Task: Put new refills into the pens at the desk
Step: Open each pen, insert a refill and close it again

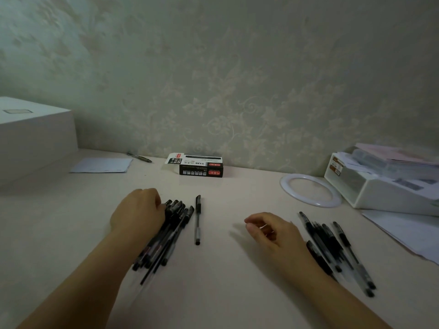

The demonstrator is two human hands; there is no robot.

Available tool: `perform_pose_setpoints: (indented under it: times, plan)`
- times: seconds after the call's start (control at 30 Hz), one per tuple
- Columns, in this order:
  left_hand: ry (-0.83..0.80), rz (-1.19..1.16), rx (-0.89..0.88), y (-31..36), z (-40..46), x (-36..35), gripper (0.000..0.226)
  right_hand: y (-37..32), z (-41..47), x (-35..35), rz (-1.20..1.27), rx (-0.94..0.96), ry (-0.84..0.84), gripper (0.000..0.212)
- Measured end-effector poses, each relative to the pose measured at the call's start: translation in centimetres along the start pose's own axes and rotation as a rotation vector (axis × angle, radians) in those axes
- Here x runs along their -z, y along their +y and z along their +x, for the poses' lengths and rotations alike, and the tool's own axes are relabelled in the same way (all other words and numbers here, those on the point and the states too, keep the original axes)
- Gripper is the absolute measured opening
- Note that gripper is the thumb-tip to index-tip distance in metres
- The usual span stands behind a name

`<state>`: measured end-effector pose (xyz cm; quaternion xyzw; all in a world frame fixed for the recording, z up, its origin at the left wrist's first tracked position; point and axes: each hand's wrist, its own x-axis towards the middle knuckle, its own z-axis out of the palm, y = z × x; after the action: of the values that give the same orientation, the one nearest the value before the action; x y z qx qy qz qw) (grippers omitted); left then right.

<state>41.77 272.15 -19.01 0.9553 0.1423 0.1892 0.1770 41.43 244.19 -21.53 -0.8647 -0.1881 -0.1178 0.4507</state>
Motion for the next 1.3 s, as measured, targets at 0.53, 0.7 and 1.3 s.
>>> perform_pose_setpoints:
  times: [0.53,0.7,1.3]
  plan:
    - [-0.159,-0.280,-0.612,6.3,-4.9,-2.8,0.007,1.4,0.5,6.9,-0.457,-0.338,0.143,0.021]
    - [-0.187,-0.278,-0.602,6.1,-4.7,-3.0,0.007,1.3,0.4,6.3,-0.607,-0.364,0.070,0.023]
    - [-0.212,-0.266,-0.593,6.1,-4.8,-2.8,0.010,1.8,0.4,7.0,-0.748,-0.469,-0.020,0.020]
